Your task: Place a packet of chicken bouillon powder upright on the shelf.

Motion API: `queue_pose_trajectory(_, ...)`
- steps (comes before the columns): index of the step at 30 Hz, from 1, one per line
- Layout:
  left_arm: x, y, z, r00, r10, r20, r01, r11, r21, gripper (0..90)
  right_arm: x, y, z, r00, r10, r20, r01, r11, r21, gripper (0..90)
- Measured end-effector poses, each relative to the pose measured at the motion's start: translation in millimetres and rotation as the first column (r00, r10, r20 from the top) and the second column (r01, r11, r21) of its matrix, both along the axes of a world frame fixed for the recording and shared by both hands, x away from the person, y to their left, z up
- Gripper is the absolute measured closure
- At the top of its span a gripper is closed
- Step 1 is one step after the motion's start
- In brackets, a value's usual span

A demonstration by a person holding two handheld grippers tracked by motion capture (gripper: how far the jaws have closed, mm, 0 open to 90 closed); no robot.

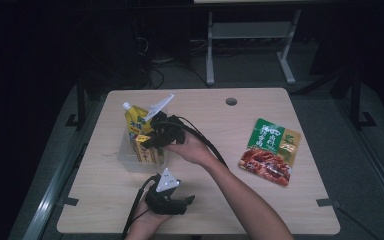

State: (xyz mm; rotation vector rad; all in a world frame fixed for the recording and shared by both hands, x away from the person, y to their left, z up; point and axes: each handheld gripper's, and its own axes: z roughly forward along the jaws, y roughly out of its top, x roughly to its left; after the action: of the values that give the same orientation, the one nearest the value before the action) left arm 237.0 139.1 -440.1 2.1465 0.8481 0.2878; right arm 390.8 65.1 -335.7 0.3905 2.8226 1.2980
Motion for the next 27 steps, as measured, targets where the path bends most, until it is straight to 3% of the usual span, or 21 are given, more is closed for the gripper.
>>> queue_pose_trajectory(13,-0.1,-0.6,1.0,0.9999,-0.010,0.004,0.010,0.9999,0.005,29.0,-0.4,3.8,-11.7,0.9995,0.014,-0.027,-0.015,1.000,-0.027,65.9)
queue_pose_trajectory(22,0.0,-1.5,1.1,0.9998,-0.016,0.009,0.016,0.9998,0.012,28.9,-4.6,7.6,-18.1,0.9997,0.026,0.004,-0.025,0.996,-0.090,64.5)
queue_pose_trajectory(27,0.3,-1.0,2.5,0.9997,-0.019,0.013,0.019,0.9997,0.013,28.9,-5.3,8.6,-20.0,0.9995,0.030,-0.005,-0.031,0.995,-0.090,62.8)
